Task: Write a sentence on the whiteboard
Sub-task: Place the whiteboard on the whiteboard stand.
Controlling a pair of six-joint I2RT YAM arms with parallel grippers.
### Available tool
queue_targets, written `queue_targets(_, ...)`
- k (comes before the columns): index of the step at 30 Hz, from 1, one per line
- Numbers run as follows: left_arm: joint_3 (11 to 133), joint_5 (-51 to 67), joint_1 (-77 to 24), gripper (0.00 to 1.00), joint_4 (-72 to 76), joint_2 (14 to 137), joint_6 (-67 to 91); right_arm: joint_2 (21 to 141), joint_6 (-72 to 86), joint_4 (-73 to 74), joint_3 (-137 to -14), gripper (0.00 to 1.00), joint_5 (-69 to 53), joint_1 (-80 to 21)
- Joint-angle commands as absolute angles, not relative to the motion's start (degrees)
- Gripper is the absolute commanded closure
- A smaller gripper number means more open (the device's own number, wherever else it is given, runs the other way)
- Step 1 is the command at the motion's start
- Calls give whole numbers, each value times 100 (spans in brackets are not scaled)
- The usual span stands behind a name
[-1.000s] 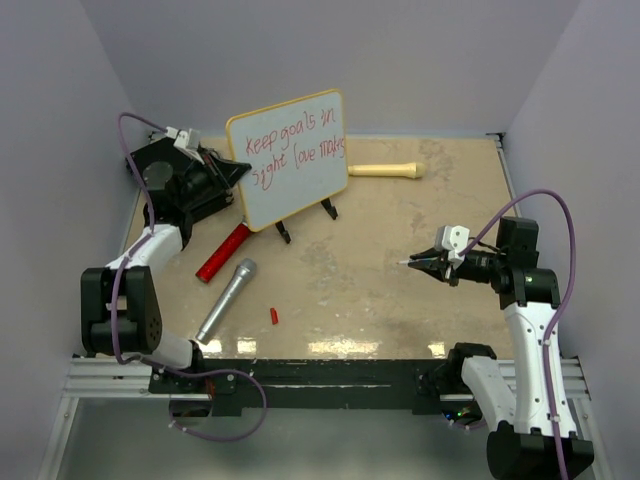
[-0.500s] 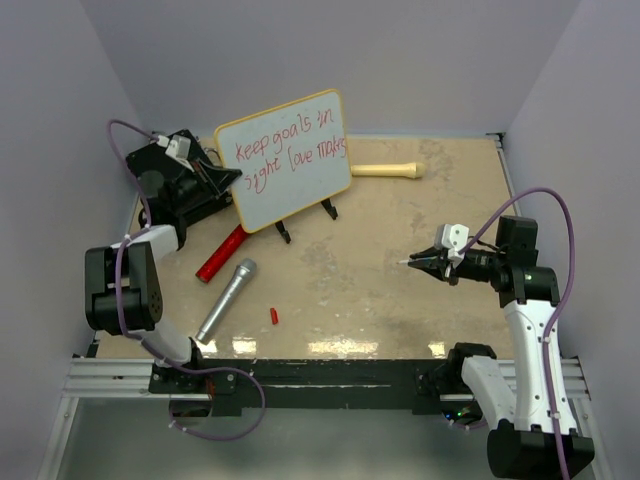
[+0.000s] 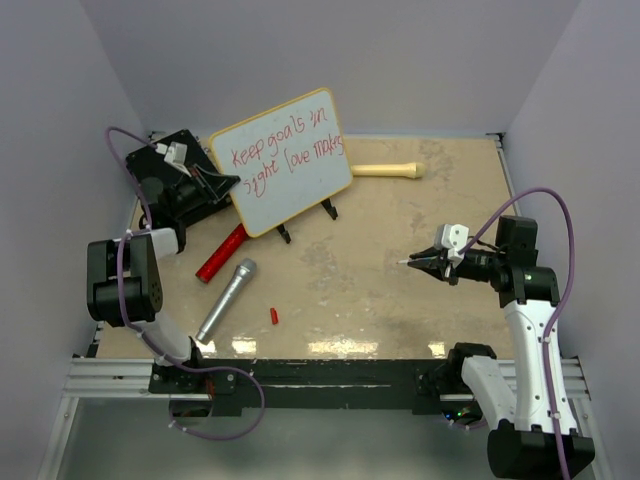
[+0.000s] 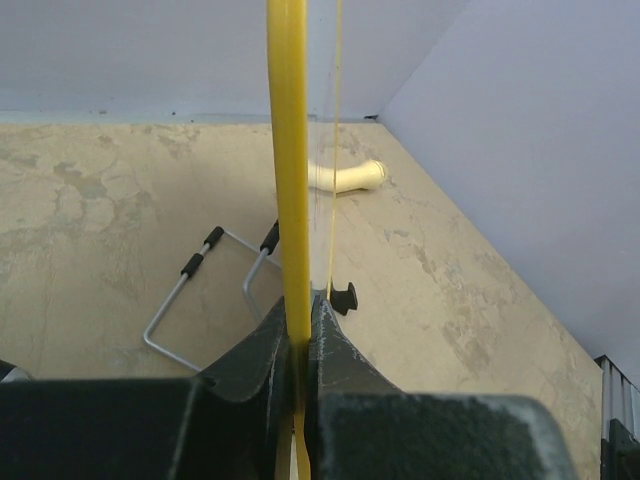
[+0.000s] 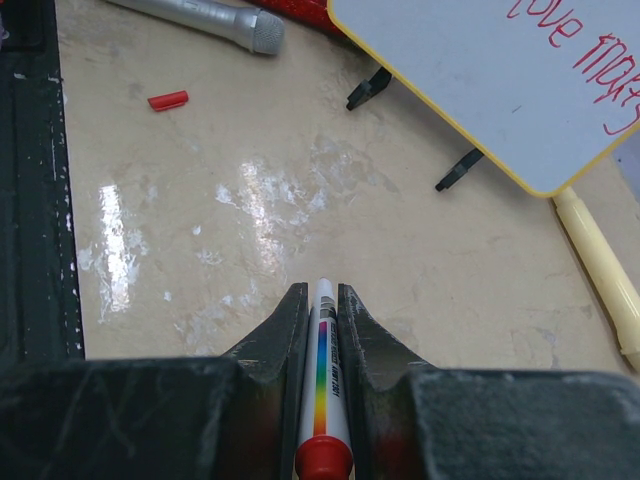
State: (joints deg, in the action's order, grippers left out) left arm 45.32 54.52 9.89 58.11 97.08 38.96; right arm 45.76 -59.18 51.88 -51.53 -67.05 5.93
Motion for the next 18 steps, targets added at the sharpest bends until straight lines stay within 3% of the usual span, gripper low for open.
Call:
queue_targets(1, 4377, 5915, 958, 100, 6090, 9589, 3692, 4588, -5862, 5089, -5221, 100, -6768, 554)
queue_targets(10, 3684, 5994, 897, 100, 7451, 9124, 3402, 4579, -5871, 5080, -5221, 100, -6759, 527)
queue_targets(15, 3533, 5924, 712, 100, 6918, 8816, 2515, 4588, -5862, 5080, -5229, 100, -6750, 501)
queue_targets(18, 3446, 6169, 659, 100, 7302, 8868, 2819, 4579, -5862, 5080, -5221, 100, -6750, 501)
